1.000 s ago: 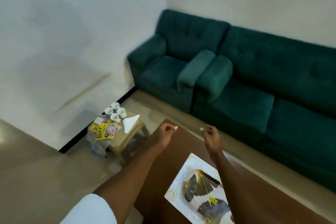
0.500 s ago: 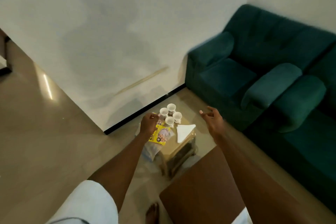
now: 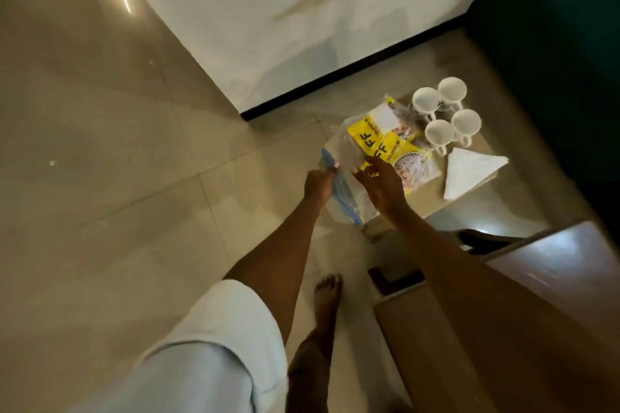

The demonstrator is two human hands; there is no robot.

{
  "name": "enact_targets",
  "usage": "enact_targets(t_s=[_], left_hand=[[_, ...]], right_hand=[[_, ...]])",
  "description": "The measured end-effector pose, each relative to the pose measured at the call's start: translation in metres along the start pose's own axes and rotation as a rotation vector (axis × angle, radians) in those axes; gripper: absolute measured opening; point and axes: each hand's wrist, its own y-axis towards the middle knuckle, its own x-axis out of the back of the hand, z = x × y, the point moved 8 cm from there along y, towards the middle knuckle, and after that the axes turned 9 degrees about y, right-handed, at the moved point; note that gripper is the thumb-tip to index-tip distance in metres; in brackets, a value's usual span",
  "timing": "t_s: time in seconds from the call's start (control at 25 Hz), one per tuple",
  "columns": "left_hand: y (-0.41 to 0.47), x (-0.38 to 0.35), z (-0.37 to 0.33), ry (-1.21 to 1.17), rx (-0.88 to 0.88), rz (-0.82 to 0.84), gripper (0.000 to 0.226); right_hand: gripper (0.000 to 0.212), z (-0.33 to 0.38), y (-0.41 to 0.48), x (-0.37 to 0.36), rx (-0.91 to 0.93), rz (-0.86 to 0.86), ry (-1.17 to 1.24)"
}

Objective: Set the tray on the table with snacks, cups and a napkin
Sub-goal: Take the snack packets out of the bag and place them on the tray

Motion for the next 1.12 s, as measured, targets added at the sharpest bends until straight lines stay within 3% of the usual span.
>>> enact_targets(t_s=[0.16, 0.2, 0.24, 0.36, 0.48, 0.56, 0.72, 0.88, 1.12], left_hand=[[0.042, -0.05, 0.069, -0.233, 0.259, 0.161, 0.125], [0.048, -0.062, 0.077, -0.262, 0.28, 0.196, 0.127], [0.039, -0.064, 0.069, -0.272, 0.286, 0.234, 0.116], [0.021, -0.068, 0.05, -0.48, 0.287, 0.279, 0.043], [0.015, -0.062, 0.048, -0.604, 0.29, 0.289, 0.02], [0.013, -0.049, 0.046, -0.613, 0.234, 0.278, 0.02], [-0.019, -0.018, 0.017, -0.41, 0.086, 0.23, 0.017], [-0.063, 0.014, -0.057, -0.356, -0.088, 0.208, 0.019], [-0.166, 0.025, -0.16, -0.249, -0.217, 0.25, 0.028]], right_hand=[[0.048, -0.04, 0.014, -0.02, -0.012, 0.077, -0.104], [0.047, -0.048, 0.016, -0.021, -0.008, 0.083, -0.122], [0.046, -0.049, 0.018, -0.02, 0.003, 0.077, -0.123], [0.041, -0.046, 0.025, -0.02, 0.014, 0.05, -0.118], [0.042, -0.045, 0.025, -0.019, 0.01, 0.023, -0.128], [0.052, -0.042, 0.026, -0.021, 0.003, 0.01, -0.144], [0.073, -0.028, 0.019, -0.025, -0.079, 0.013, -0.191], [0.049, 0.044, 0.001, -0.017, -0.004, 0.044, -0.071], [0.02, 0.14, -0.049, 0.043, 0.031, -0.097, 0.152]])
